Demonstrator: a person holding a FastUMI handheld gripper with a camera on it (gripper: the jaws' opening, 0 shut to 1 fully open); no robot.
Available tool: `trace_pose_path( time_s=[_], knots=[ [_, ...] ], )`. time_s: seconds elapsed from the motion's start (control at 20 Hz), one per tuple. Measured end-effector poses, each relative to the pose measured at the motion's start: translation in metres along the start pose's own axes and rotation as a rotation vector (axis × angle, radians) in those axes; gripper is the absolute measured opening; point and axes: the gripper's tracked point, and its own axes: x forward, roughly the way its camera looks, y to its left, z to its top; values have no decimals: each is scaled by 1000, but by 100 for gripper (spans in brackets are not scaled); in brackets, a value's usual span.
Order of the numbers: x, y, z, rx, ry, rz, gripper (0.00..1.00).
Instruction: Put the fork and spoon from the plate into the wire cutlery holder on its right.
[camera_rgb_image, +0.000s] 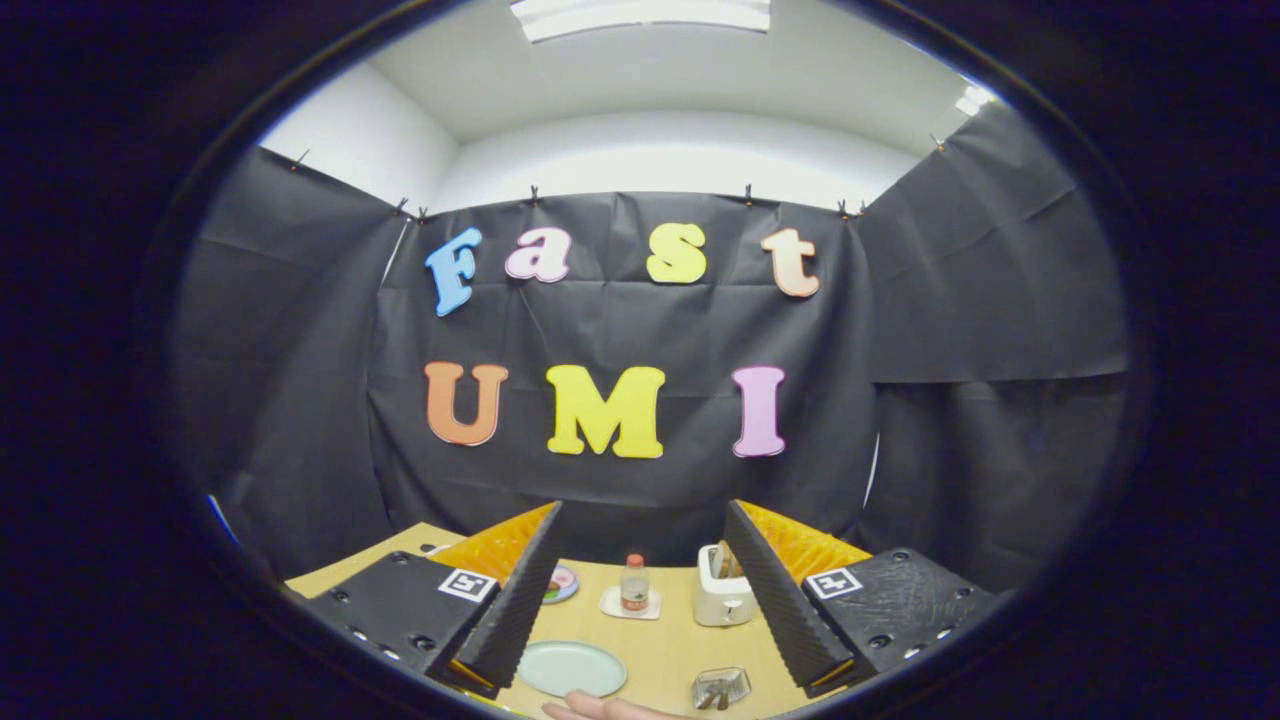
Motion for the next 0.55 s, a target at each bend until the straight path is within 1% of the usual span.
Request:
trace_pose_path(
  time_s=[0.25,0.4,0.55],
  knots=[
    [-2,-10,-12,4,33,-18,97],
    [-1,-22,-11,11,18,-59,97],
    [-2,-23,-19,18,29,-69,97]
  ],
)
